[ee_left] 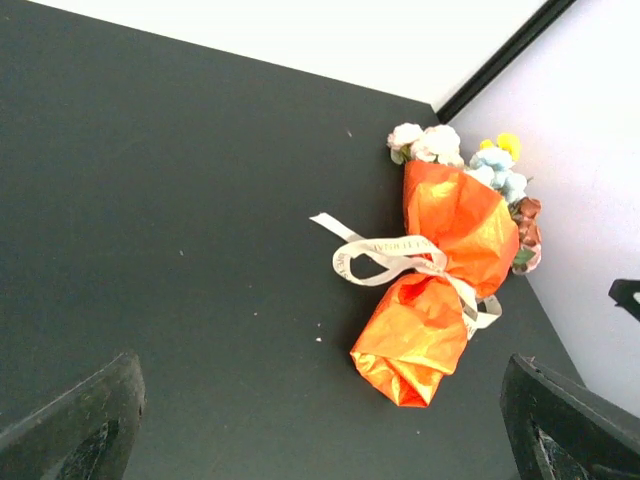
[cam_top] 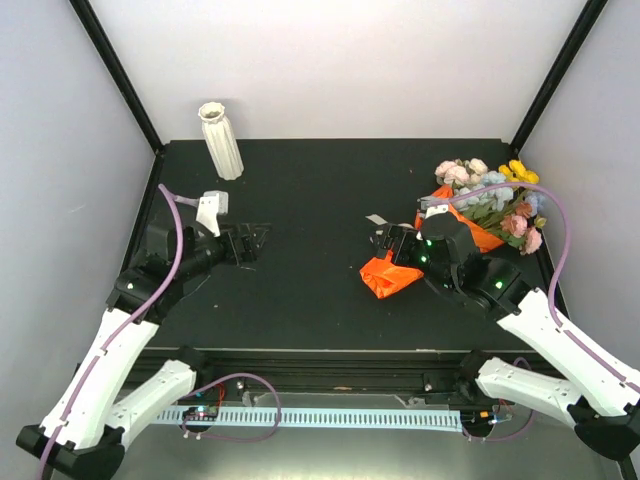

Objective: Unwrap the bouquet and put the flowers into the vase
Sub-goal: Pick up the vase at the corner of the board.

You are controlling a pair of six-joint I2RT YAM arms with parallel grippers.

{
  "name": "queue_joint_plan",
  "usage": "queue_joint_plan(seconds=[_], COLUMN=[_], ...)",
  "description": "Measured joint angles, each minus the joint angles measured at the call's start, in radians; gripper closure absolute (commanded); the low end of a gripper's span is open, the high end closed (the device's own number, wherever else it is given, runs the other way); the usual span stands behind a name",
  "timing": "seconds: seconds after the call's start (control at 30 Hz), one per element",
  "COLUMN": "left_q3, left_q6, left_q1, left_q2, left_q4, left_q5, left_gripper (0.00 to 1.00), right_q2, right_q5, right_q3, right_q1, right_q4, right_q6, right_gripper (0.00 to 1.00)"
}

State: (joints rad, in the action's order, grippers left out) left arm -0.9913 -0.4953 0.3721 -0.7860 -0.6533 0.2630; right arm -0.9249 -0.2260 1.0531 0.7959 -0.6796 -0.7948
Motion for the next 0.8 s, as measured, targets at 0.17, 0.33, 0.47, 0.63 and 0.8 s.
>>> queue_joint_plan(seconds=[0.17,0.33,0.47,0.63,0.8], left_q3=[0.001,0.001,-0.024,-0.153,-0.327], left_q6=[-0.013,-0.011,-0.01,-0.004,-0.025], left_q1=[0.0,-0.011,-0.081,-0.225,-0.353], left_q2=[0.014,-0.014,-0.102,-0.303,-0.495], left_q4=[0.013,0.022,0.034,0.072,0.143], left_q5=[-0.04,-0.131,-0.172,-0.183,-0.186], left_gripper=[0.01,0.01,0.05,0.18,0.32], right_q2=[0.003,0.012,0.022,0.024,0.022], right_q5=[0.002,0.005,0.026,0.071,0.098], right_q3=[0.0,0.0,-0.001,-0.001,0.001], right_q1=[0.0,0.0,0.0,0.0,0.0], right_q4=[0.0,0.0,0.003,0.01,0.006], right_q6=[0.005,0.016,0.055,0.109,0.14], right_gripper=[0.0,0.0,0.0,0.0,0.0])
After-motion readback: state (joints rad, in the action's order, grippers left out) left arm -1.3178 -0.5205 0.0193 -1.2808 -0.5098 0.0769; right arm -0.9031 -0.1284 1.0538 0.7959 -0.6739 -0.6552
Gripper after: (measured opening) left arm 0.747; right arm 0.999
